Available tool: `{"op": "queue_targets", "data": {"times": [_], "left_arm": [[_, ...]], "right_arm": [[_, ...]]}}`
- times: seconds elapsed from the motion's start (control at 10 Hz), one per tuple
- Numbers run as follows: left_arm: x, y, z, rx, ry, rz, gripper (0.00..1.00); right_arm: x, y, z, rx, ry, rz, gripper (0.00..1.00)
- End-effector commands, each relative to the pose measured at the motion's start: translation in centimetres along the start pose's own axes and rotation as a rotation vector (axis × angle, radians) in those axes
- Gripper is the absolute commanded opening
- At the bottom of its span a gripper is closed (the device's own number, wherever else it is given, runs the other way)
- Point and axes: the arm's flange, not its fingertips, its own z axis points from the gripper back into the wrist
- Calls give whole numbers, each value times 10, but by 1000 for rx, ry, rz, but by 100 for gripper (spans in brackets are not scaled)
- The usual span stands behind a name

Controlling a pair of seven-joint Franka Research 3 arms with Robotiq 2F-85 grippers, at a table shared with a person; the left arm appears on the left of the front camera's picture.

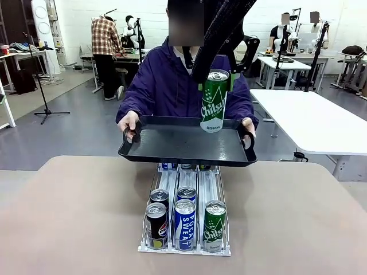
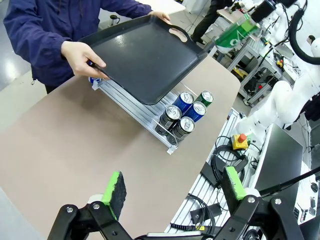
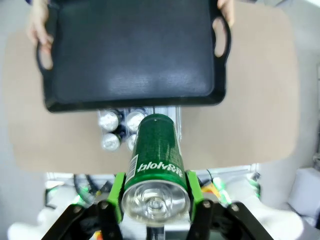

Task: Retrieve and hand over the desired beverage to the person.
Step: Place the picked can on the Handle tray extended by the person.

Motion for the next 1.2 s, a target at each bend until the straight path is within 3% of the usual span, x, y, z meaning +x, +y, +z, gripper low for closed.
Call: {"op": "queue_targets", "data": {"times": [0.0,0.5,1.1], "left_arm": [[1,0,0,-11,-16,-15,100],[1,0,0,-11,-16,-15,100],[1,0,0,-11,-16,-15,100]], "right_arm": [[41,-10,-7,-8,-40,8,58],[116,-21,-62,-21,48,93,58],[143,-29,-112,9,115,108,58]]}}
